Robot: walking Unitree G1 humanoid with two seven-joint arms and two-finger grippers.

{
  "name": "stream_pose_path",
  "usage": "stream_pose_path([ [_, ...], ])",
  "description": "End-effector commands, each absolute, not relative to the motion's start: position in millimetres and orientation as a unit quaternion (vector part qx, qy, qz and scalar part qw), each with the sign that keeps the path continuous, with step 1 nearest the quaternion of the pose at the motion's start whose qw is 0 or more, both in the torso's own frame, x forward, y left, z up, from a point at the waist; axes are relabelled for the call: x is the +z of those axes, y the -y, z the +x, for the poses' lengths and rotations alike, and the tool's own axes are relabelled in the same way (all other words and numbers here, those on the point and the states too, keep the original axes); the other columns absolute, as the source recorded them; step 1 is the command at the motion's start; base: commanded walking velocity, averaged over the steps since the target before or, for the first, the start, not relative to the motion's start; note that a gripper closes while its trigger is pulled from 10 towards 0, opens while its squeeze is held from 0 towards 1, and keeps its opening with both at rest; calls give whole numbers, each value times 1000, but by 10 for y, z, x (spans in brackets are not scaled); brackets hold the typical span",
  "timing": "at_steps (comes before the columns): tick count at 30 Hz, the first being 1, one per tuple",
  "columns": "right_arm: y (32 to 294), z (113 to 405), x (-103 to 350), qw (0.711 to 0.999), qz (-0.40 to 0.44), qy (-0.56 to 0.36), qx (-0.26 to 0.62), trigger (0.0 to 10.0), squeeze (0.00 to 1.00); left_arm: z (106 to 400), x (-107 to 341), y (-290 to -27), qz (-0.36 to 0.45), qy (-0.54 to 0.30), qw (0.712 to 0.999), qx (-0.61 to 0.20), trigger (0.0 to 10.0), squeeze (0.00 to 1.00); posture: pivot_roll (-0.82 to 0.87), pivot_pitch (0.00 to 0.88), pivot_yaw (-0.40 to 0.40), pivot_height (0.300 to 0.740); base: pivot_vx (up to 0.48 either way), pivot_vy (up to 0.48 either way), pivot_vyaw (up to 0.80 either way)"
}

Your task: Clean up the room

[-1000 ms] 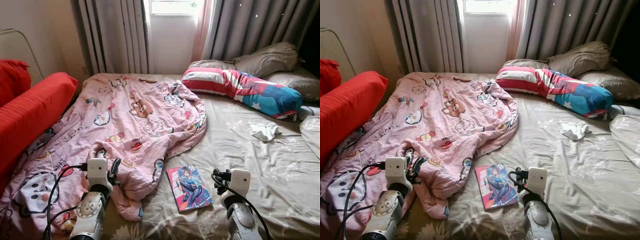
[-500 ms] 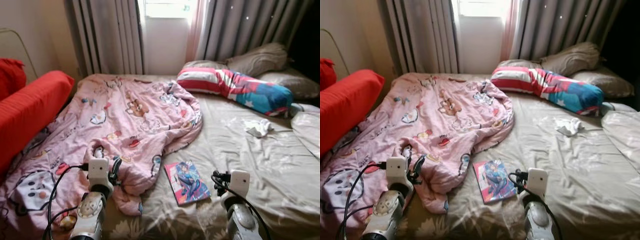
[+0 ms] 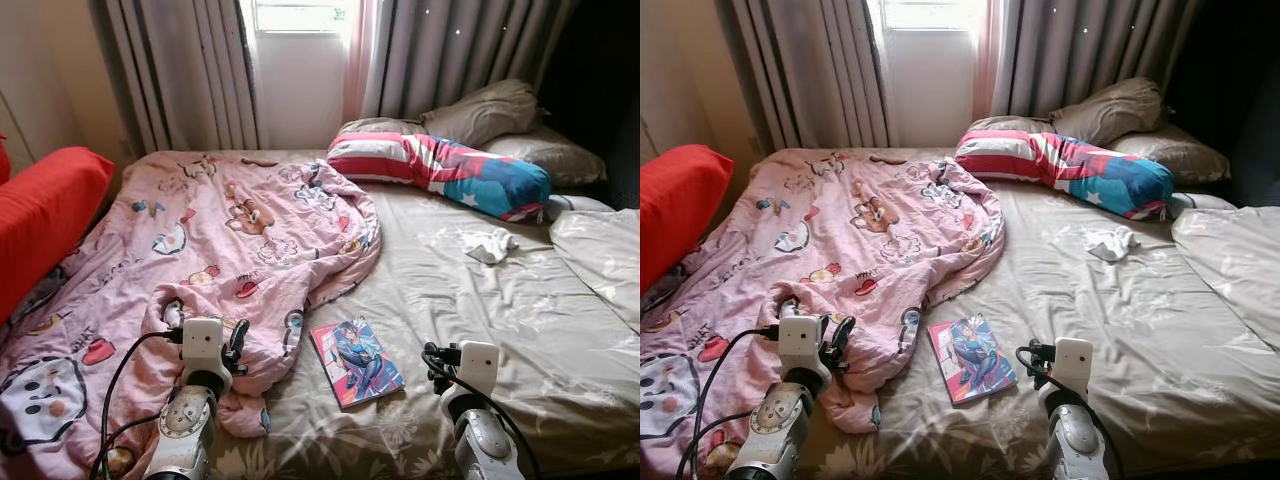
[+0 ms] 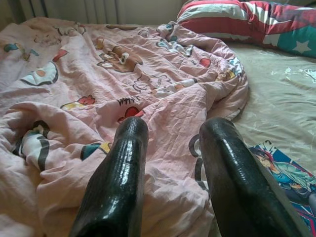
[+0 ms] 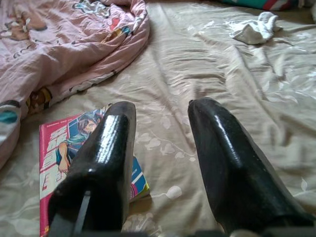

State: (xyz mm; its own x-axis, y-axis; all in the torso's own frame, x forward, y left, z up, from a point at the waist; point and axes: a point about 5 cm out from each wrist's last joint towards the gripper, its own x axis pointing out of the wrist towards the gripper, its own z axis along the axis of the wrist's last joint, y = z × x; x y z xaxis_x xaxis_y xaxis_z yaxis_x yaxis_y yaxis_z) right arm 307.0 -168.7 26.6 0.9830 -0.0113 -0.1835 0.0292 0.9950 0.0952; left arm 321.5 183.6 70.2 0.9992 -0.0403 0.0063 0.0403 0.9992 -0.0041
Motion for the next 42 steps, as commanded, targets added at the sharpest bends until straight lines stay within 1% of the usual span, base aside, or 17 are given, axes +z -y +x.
stream_pose_path([
  [1,1654,3101,291,995,38,-92,8,10000,0,3209,688,-1850,-2,-5,1000,-18,10000,0,-40,0,-19,613,262,0,425],
  [3,1606,3108,306,996,21,-87,26,10000,0,3215,696,-1853,-1,-4,1000,-17,10000,0,-40,0,-21,613,281,0,778],
  [5,1592,3110,309,996,24,-85,26,10000,0,3220,703,-1854,4,-3,1000,-19,10000,0,-41,2,-21,613,285,0,800],
  [7,1592,3108,307,996,34,-85,22,10000,0,3221,703,-1856,3,-3,1000,-18,10000,0,-41,4,-20,613,289,0,0],
  [15,1605,3113,306,995,35,-88,19,10000,0,3232,715,-1860,5,-3,1000,-18,10000,0,-40,12,-20,613,293,0,0],
  [18,1605,3113,301,995,37,-91,20,10000,0,3233,716,-1855,4,-2,1000,-20,10000,0,-40,16,-19,613,0,0,0],
  [21,1616,3121,287,993,60,-101,9,10000,0,3240,726,-1840,6,-2,1000,-23,10000,0,-40,30,-18,613,0,0,0],
  [25,1615,3138,279,991,70,-114,5,10000,0,3262,757,-1833,6,2,1000,-25,10000,0,-41,49,-17,613,0,0,0],
  [32,1566,3203,291,984,114,-139,2,10000,0,3315,860,-1843,9,16,999,-30,10000,0,-28,104,-11,613,0,0,0],
  [36,1544,3211,282,982,117,-150,5,10000,0,3318,886,-1836,11,21,999,-33,10000,0,-25,126,-9,613,0,0,0],
  [37,1530,3210,265,980,117,-162,6,10000,0,3329,910,-1825,12,25,999,-35,10000,0,-10,148,-12,613,0,0,0],
  [38,1526,3207,259,979,120,-164,4,10000,125,3328,919,-1819,13,27,999,-37,10000,0,-2,156,-14,613,0,0,0],
  [39,1522,3204,251,977,134,-167,-1,10000,1000,3331,937,-1816,13,30,999,-37,10000,0,1,159,-15,613,0,0,0],
  [42,1521,3185,222,973,148,-175,-1,10000,1000,3300,944,-1815,12,35,999,-37,10000,0,16,172,-19,613,0,0,0],
])
